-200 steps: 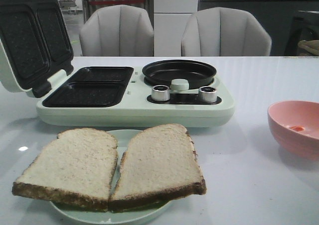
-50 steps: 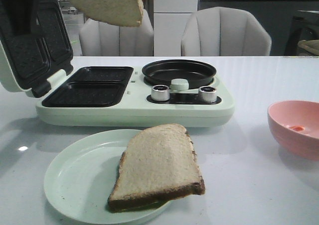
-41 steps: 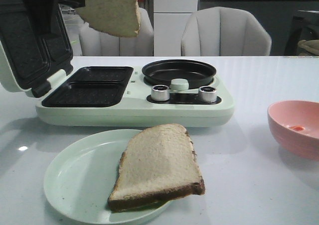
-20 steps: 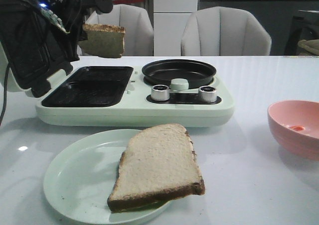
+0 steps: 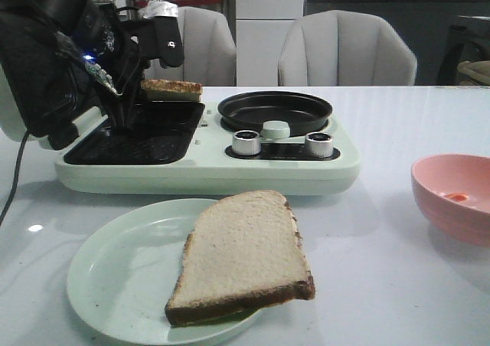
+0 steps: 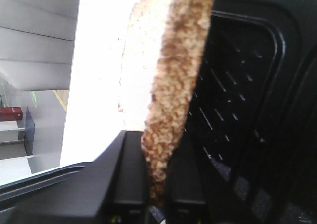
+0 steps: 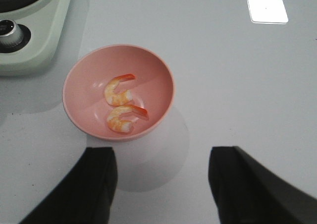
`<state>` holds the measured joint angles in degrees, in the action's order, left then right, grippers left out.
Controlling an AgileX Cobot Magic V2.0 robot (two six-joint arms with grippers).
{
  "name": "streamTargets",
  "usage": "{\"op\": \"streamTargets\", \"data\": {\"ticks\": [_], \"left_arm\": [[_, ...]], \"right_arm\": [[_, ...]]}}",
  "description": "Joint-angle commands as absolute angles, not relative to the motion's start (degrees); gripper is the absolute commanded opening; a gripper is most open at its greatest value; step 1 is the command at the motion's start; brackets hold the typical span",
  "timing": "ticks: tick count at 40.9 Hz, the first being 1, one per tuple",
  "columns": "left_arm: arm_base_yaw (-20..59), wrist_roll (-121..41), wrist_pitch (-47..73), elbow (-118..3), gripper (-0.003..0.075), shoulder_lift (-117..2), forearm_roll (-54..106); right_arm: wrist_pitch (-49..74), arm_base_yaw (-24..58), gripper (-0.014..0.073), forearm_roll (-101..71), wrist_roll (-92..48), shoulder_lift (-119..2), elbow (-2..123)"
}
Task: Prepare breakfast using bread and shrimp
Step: 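Lower the bread slice onto the square plate and open the left gripper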
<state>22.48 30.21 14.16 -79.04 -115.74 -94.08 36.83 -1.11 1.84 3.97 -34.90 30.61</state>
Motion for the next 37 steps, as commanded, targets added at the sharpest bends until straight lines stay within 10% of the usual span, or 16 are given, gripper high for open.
{"op": "streamTargets", "data": {"ticks": [1, 9, 37], "left_arm": [[22.27, 31.10, 15.01, -81.01, 0.0278, -112.31, -94.81], [22.27, 31.10, 14.99, -80.75, 0.0512, -112.06, -94.81], [24.48, 44.75, 7.79, -61.85, 0.0511, -89.42, -94.81]], "right_arm": [[32.67, -1.37, 0.0517, 1.86, 4.00, -35.24, 32.22], [32.67, -1.37, 0.0517, 1.86, 4.00, -35.24, 32.22], [32.62, -1.37, 0.0517, 1.86, 4.00, -35.24, 32.22]]}}
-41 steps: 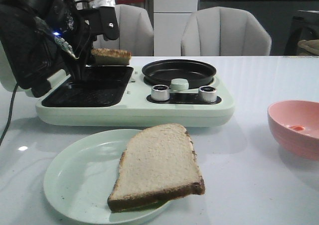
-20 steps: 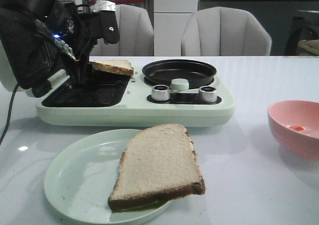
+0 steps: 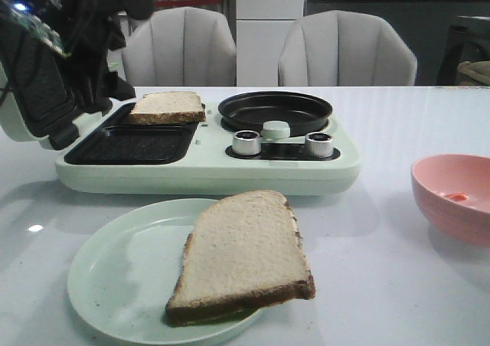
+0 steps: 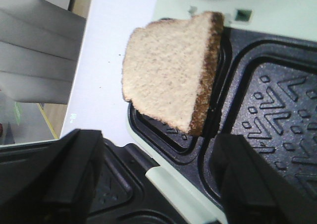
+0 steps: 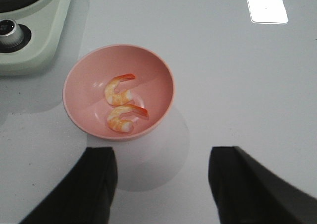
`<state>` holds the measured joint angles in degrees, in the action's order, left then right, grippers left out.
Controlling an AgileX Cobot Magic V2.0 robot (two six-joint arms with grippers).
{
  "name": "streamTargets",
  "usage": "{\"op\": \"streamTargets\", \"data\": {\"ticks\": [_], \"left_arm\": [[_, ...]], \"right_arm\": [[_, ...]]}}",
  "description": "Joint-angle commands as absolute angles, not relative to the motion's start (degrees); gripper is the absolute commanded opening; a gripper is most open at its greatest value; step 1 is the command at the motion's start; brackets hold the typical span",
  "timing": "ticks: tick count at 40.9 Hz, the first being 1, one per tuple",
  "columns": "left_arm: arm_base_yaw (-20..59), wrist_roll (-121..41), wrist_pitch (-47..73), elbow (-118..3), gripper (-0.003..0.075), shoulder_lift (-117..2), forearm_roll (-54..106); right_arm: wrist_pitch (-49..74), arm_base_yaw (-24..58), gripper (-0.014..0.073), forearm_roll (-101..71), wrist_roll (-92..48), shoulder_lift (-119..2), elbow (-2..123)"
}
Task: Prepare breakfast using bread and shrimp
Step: 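Lower the bread slice onto the square plate and open the left gripper, then withdraw the left gripper from the sandwich maker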
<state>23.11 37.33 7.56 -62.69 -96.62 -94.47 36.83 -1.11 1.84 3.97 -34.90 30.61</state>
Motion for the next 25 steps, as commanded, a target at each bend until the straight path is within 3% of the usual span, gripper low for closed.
{"op": "streamTargets", "data": {"ticks": [1, 9, 17, 25], "left_arm": [[25.05, 47.29, 7.79, -61.01, 0.0511, -87.68, -94.81], [33.12, 49.40, 12.11, -51.69, 0.0511, -76.51, -94.81], [42.07, 43.19, 38.51, -44.73, 0.0510, -71.37, -93.73], [46.84, 23.67, 47.58, -44.49, 0.0486, -69.28, -63.52]], "right_arm": [[32.62, -1.37, 0.0517, 1.86, 4.00, -35.24, 32.22], [32.62, -1.37, 0.0517, 1.86, 4.00, -35.24, 32.22], [32.62, -1.37, 0.0517, 1.86, 4.00, -35.24, 32.22], [32.62, -1.37, 0.0517, 1.86, 4.00, -35.24, 32.22]]}}
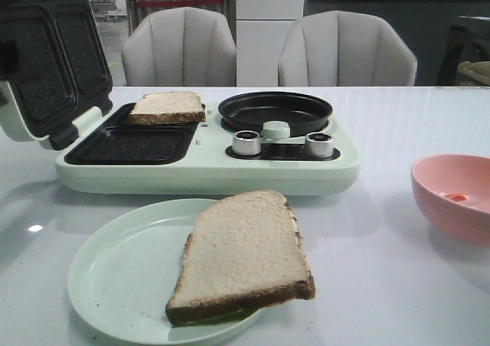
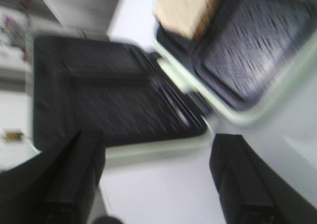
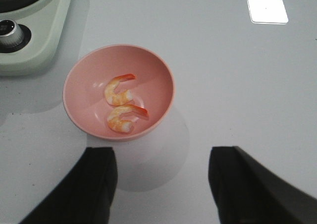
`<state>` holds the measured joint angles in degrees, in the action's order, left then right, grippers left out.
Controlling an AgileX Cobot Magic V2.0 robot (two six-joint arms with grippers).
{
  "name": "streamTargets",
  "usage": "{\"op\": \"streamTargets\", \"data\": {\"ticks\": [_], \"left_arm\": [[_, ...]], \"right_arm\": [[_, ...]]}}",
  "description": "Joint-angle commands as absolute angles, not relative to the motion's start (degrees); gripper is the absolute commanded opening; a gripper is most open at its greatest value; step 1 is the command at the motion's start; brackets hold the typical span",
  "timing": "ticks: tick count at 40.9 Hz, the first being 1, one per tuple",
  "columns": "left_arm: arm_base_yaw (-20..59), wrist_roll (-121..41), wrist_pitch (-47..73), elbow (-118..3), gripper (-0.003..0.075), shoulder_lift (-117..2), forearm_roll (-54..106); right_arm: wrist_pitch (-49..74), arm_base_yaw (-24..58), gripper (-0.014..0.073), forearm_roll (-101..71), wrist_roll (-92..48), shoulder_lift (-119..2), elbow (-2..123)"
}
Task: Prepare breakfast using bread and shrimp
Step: 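Withdraw the left gripper from the sandwich maker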
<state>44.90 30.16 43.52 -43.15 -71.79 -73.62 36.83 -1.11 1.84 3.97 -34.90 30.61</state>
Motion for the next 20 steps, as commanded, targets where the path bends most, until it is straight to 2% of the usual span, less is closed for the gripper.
{"op": "streamTargets", "data": {"ticks": [1, 12, 20], "left_arm": [[47.33, 23.33, 47.58, -44.49, 0.0486, -68.82, -60.43], [53.64, 23.33, 45.32, -44.49, 0.0485, -57.19, -34.81], [55.96, 23.33, 42.33, -44.01, 0.0473, -47.02, -23.54]], "right_arm": [[32.62, -1.37, 0.0517, 1.86, 4.00, -35.24, 32.22], [32.64, -1.37, 0.0517, 1.86, 4.00, -35.24, 32.22], [32.64, -1.37, 0.0517, 1.86, 4.00, -35.24, 32.22]]}}
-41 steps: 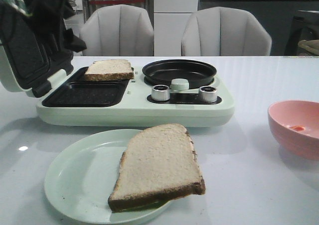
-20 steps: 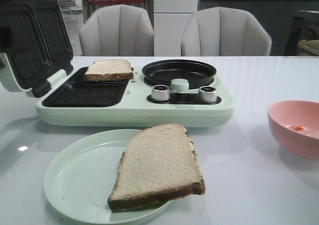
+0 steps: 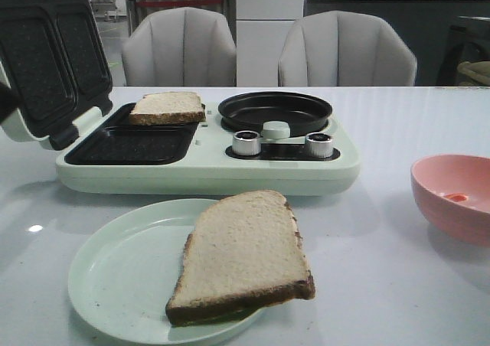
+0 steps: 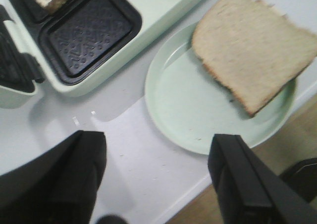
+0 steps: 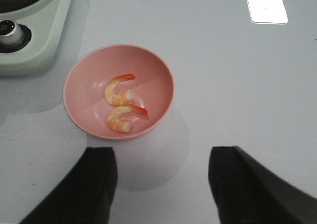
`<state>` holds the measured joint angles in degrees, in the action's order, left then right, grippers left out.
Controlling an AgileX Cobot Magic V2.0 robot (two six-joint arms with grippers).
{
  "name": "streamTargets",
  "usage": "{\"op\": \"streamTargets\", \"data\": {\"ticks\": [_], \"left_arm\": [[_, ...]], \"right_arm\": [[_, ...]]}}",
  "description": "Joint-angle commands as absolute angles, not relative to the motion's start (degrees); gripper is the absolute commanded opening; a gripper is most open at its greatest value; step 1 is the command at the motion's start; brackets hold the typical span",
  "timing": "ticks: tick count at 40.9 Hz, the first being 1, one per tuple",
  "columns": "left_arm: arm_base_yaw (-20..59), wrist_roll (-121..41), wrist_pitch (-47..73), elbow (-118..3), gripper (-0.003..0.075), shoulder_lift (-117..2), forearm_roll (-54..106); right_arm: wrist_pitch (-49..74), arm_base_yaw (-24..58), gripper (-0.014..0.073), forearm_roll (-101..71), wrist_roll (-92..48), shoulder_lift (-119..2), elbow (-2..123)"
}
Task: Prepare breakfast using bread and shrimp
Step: 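Withdraw the left gripper from the sandwich maker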
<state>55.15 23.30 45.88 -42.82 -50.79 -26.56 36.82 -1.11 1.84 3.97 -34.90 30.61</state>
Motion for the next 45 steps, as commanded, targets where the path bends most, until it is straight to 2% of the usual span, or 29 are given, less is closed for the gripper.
{"op": "streamTargets", "data": {"ticks": [1, 16, 35, 41, 45], "left_arm": [[55.96, 23.33, 42.07, -43.79, 0.0469, -45.62, -22.73], [55.96, 23.33, 41.96, -38.66, 0.0455, -34.42, -16.23], [55.96, 23.33, 42.07, -37.43, 0.0455, -33.33, -16.60], [55.96, 23.33, 42.07, -37.43, 0.0455, -33.33, -16.60], [55.96, 23.33, 42.07, -37.43, 0.0455, -33.33, -16.60]], "right_arm": [[32.64, -1.37, 0.0517, 1.86, 4.00, -35.24, 32.22], [32.64, -1.37, 0.0517, 1.86, 4.00, -35.24, 32.22], [30.61, -1.37, 0.0517, 1.37, 4.00, -35.31, 32.05], [34.67, -0.92, 0.0517, -10.28, 3.36, -35.43, 31.92], [37.98, 0.68, 0.0517, -19.59, -2.34, -37.66, 31.92]]}}
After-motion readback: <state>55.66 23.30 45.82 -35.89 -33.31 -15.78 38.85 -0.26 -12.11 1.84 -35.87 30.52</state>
